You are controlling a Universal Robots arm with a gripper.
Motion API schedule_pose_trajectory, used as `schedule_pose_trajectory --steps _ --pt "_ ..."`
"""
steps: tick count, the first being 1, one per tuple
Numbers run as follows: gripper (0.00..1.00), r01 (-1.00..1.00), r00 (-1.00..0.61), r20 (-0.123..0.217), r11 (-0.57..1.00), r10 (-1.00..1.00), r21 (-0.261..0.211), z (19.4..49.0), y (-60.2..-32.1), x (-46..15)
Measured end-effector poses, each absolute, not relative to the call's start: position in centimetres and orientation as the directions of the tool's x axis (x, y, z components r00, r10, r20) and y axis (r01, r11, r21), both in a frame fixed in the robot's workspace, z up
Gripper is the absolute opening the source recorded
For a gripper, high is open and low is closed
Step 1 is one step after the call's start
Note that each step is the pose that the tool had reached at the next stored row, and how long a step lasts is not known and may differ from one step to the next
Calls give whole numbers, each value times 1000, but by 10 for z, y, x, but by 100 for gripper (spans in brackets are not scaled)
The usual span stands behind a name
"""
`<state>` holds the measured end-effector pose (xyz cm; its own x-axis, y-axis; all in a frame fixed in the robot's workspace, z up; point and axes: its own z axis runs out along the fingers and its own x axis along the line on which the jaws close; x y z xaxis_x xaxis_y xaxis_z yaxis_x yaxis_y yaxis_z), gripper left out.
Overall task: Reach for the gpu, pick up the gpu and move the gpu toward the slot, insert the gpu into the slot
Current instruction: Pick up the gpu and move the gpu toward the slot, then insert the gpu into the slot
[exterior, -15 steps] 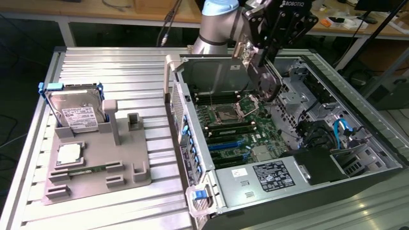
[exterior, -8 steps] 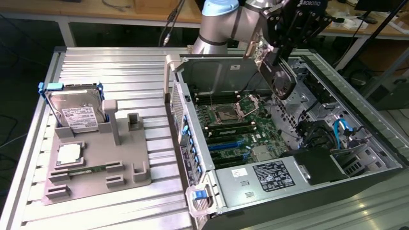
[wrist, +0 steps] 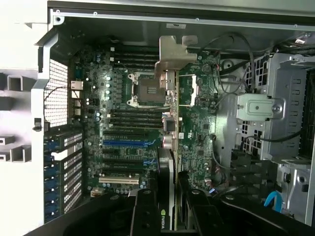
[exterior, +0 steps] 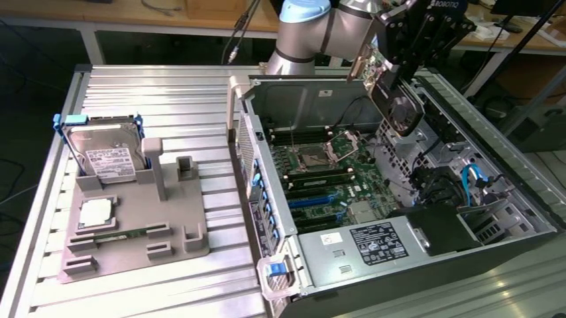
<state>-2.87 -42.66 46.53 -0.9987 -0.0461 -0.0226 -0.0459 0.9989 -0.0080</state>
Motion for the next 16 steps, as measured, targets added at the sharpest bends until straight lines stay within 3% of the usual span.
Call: schedule_pose_trajectory --steps 16 --pt "27 -62 -998 -23 998 -62 -9 465 -427 -29"
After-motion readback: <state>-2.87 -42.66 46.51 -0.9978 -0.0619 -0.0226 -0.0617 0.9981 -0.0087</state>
